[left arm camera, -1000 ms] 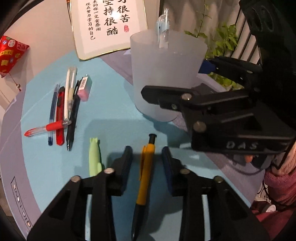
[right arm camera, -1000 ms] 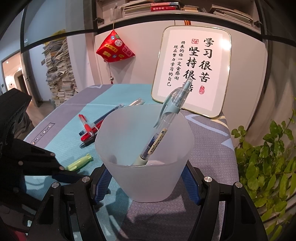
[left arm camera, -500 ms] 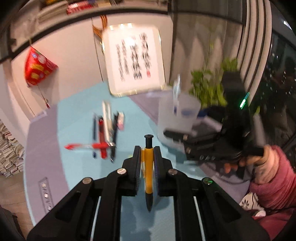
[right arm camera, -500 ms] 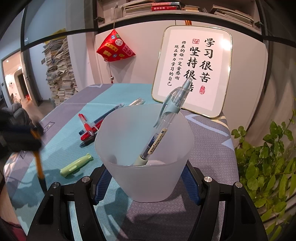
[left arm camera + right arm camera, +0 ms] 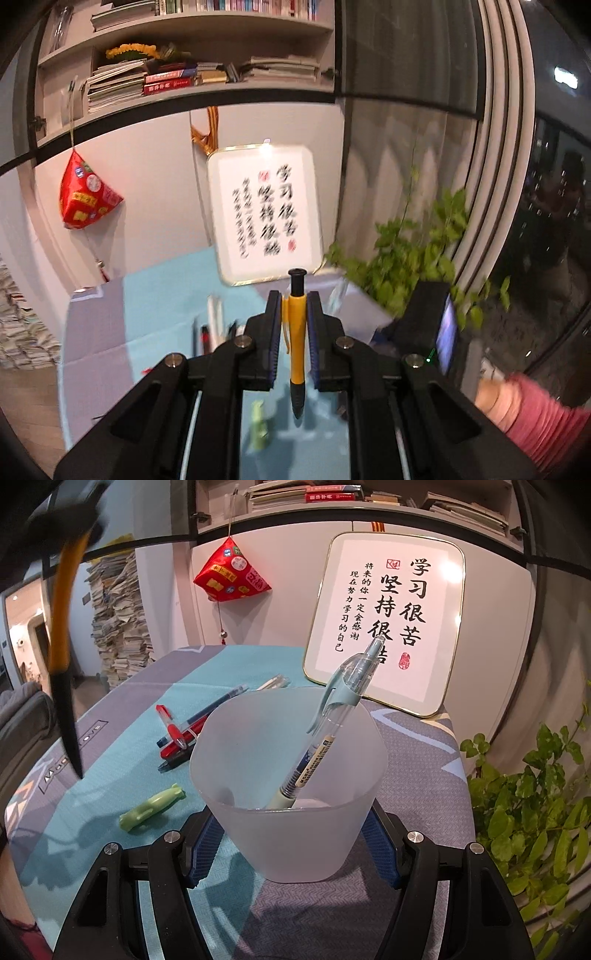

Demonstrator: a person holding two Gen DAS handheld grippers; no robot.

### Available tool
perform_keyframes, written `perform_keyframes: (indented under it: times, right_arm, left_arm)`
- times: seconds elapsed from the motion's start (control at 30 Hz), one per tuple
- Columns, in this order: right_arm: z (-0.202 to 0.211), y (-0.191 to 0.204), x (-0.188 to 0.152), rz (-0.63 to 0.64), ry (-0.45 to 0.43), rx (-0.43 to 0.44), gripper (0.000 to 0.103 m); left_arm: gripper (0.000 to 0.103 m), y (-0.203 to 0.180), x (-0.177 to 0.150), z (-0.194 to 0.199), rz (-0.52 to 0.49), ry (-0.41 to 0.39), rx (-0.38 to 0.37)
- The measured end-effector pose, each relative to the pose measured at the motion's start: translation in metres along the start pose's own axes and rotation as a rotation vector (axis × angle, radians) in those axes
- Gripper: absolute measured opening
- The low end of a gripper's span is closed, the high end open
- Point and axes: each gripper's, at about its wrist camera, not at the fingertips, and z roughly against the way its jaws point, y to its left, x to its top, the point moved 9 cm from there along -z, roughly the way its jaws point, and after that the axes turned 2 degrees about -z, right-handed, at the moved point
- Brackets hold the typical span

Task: Organize stationery
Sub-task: 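Lower the yellow pen into the held cup and open the left gripper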

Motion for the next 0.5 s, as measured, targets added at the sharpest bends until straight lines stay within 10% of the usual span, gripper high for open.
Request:
perform_keyframes:
  times: [0.5]
  right_arm:
    - [0.001,0.000,0.000,-0.006,0.001,0.005,0.070]
  left_arm:
    - [0.011,-0.014,0.036,-0.048,0.089,-0.042,-0.030]
